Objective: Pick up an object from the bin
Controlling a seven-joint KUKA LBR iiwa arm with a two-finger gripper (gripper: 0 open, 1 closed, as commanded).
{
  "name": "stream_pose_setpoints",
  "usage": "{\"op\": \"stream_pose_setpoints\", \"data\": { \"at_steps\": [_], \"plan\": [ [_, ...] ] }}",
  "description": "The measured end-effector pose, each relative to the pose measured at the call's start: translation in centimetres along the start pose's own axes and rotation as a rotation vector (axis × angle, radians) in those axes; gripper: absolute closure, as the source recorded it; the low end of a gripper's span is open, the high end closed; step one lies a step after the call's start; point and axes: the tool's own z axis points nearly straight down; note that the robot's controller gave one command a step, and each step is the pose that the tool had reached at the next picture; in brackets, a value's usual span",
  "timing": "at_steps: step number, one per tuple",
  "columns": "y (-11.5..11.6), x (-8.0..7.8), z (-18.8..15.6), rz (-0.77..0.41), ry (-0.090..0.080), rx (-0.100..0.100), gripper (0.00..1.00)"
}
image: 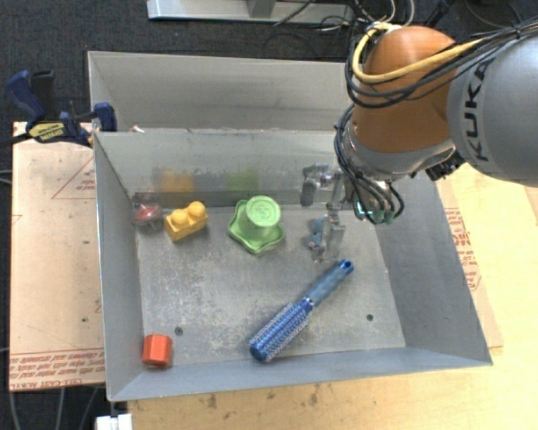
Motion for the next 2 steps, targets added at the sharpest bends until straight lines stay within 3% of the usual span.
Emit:
{"op": "stream_pose_setpoints", "data": {
  "at_steps": [1,2],
  "plan": [
    [-3.8,5.7,12.9,-0.243,0.002,0.0,0.0],
    [-2.0,7.1,15.8,-0.336,-0.004,0.0,0.0]
  ]
}}
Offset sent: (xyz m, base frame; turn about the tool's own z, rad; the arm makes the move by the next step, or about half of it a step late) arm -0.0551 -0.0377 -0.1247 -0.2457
